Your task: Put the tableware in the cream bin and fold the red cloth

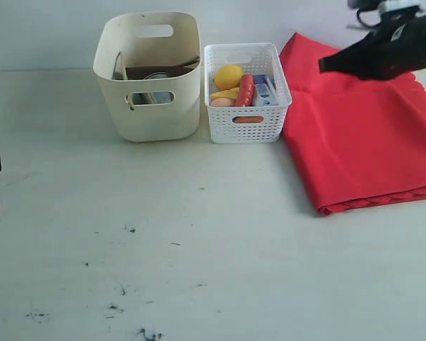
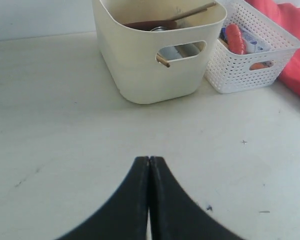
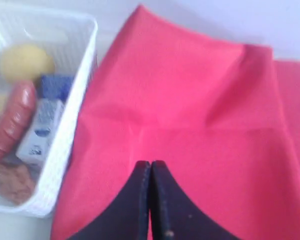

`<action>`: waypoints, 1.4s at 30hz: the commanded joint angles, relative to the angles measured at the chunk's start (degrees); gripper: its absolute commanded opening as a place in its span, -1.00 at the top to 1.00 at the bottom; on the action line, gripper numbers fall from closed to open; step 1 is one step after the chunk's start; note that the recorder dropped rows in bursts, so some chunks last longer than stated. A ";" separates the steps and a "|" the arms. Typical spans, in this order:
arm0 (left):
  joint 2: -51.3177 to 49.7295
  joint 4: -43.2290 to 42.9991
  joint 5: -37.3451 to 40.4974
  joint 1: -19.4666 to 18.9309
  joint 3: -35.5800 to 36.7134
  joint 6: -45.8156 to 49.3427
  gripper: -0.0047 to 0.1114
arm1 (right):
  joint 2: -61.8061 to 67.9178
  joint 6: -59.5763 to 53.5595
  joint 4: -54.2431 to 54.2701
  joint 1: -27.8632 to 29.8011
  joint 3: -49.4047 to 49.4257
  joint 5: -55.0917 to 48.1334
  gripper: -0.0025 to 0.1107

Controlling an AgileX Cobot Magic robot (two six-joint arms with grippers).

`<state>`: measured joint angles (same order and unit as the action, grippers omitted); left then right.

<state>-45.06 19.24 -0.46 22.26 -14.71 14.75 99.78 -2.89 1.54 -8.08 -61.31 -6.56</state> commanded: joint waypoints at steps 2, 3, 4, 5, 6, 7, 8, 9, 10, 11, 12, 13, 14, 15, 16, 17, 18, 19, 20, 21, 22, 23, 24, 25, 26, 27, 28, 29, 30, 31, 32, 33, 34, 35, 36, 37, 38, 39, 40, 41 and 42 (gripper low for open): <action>9.03 -0.44 1.40 -0.18 0.11 -0.21 0.92 | -19.12 5.74 0.02 0.08 13.54 8.44 0.96; 10.90 -0.44 1.87 -0.18 0.11 -0.21 0.92 | -21.42 6.76 0.02 0.08 15.86 10.16 0.96; 12.42 -0.22 2.15 -0.18 0.11 -0.32 0.92 | -23.52 7.82 0.02 0.08 17.55 11.29 0.96; 14.22 -0.20 2.15 -0.18 0.36 -0.58 0.92 | -25.55 8.56 0.02 0.08 19.48 12.03 0.96; 17.61 -0.07 1.26 -0.18 1.41 -0.71 0.92 | -28.70 8.35 -0.41 0.08 22.70 12.54 0.96; 19.02 -0.07 0.46 -0.18 2.11 -0.57 0.92 | -30.14 8.35 -0.41 0.08 24.30 12.54 0.96; 21.27 0.08 0.46 -0.18 3.08 -0.58 0.92 | -32.47 8.56 -0.41 0.08 26.91 12.19 0.96; 21.97 0.16 1.27 -0.18 3.23 -0.69 0.92 | -33.17 8.56 -0.41 0.08 27.73 12.19 0.96; 22.97 -0.18 2.46 -0.18 3.49 -0.39 0.92 | -34.27 8.56 -0.41 0.08 28.21 12.05 0.96; 23.11 -0.18 2.77 -0.18 3.56 -0.39 0.92 | -34.46 8.56 -0.29 0.08 28.21 12.05 0.96; 23.25 -0.18 2.78 -0.18 3.56 -0.29 0.92 | -34.60 8.56 0.00 0.08 28.21 12.94 0.96; 23.25 -0.18 2.78 -0.18 3.56 -0.29 0.92 | -34.60 8.56 0.00 0.08 28.21 12.98 0.96; 23.25 -0.18 2.78 -0.18 3.56 -0.29 0.92 | -34.60 8.56 0.00 0.08 28.21 12.98 0.96; 23.25 -0.18 2.78 -0.18 3.56 -0.29 0.92 | -34.60 8.56 0.00 0.08 28.21 12.98 0.96; 23.25 -0.18 2.78 -0.18 3.56 -0.29 0.92 | -34.60 8.56 0.00 0.08 28.21 12.98 0.96; 23.25 -0.18 2.89 -0.18 3.56 -0.30 0.92 | -34.60 8.56 0.00 0.08 28.21 12.98 0.96; 23.25 -0.18 2.89 -0.18 3.56 -0.30 0.92 | -34.60 8.56 0.00 0.08 28.21 12.98 0.96; 23.47 -0.18 2.86 -0.06 3.56 -0.30 0.92 | -34.60 8.56 0.00 0.08 28.21 12.98 0.96; 24.66 -0.76 2.86 -0.04 3.87 -0.18 0.92 | -34.60 8.56 0.00 0.08 28.21 12.85 0.96; 26.28 -2.40 2.50 -0.93 4.50 1.06 0.92 | -34.60 8.56 0.00 0.08 28.21 12.85 0.96; 29.34 -3.00 1.61 -3.92 5.77 2.08 0.92 | -34.60 8.56 0.00 0.08 28.21 12.85 0.96; 30.95 -3.00 1.26 -5.78 6.77 2.08 0.92 | -34.60 8.56 0.00 0.08 28.21 12.85 0.96; 33.32 -3.00 0.46 -8.80 8.09 1.98 0.92 | -34.60 8.56 0.00 0.08 28.21 12.85 0.96; 34.83 -3.00 -0.06 -10.89 8.95 1.98 0.92 | -34.60 8.56 0.00 0.08 28.21 12.85 0.96; 36.68 -3.00 -0.58 -12.96 9.79 1.98 0.92 | -34.60 8.56 0.00 0.08 28.21 12.85 0.96; 38.27 -3.00 -1.50 -15.93 10.98 1.98 0.92 | -34.60 8.56 0.00 0.08 28.21 12.85 0.96; 39.63 -3.00 -2.27 -17.70 11.68 1.98 0.92 | -34.60 8.56 0.00 0.08 28.21 12.85 0.96; 40.57 -3.00 -2.76 -19.52 12.26 1.98 0.92 | -34.60 8.56 0.00 0.08 28.21 12.85 0.96; 41.75 -3.00 -2.88 -20.93 12.76 1.98 0.92 | -34.60 8.56 0.00 0.08 28.21 12.85 0.96; 42.29 -3.00 -2.88 -21.96 13.05 1.98 0.92 | -34.60 8.56 0.00 0.08 28.21 12.85 0.96; 42.67 -3.00 -2.88 -22.55 13.33 1.98 0.92 | -34.60 8.56 0.00 0.08 28.21 12.85 0.96; 42.78 -3.00 -2.88 -23.19 13.31 1.98 0.92 | -34.60 8.56 0.00 0.08 28.21 12.85 0.96; 42.78 -3.00 -2.88 -23.32 13.31 1.98 0.92 | -34.60 8.56 0.00 0.08 28.21 12.85 0.96; 42.78 -3.00 -2.88 -23.43 13.31 2.09 0.92 | -34.60 8.56 0.00 0.08 28.21 12.85 0.96; 42.78 -3.00 -2.88 -23.43 13.31 2.09 0.92 | -34.60 8.56 0.00 0.08 28.21 12.85 0.96; 42.78 -3.00 -2.88 -23.43 13.31 2.09 0.92 | -34.60 8.56 0.00 0.08 28.21 12.85 0.96; 42.78 -3.00 -2.88 -23.43 13.66 2.09 0.92 | -34.60 8.56 0.00 0.08 28.21 12.85 0.96; 42.78 -3.00 -3.36 -23.30 14.16 2.09 0.92 | -34.60 8.56 0.00 0.08 28.21 12.85 0.96; 42.92 -3.29 -3.59 -23.30 14.71 1.84 0.92 | -34.60 8.56 0.00 0.08 28.21 12.85 0.96; 43.18 -4.18 -4.33 -23.30 14.71 1.48 0.92 | -34.60 8.56 0.00 0.08 28.21 12.85 0.96; 43.70 -5.94 -4.55 -23.30 14.71 0.58 0.92 | -34.60 8.56 0.00 0.08 28.21 12.85 0.96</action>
<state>-2.39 16.00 -3.55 -0.97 -0.41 16.57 65.59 5.61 1.54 -8.08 -33.42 5.69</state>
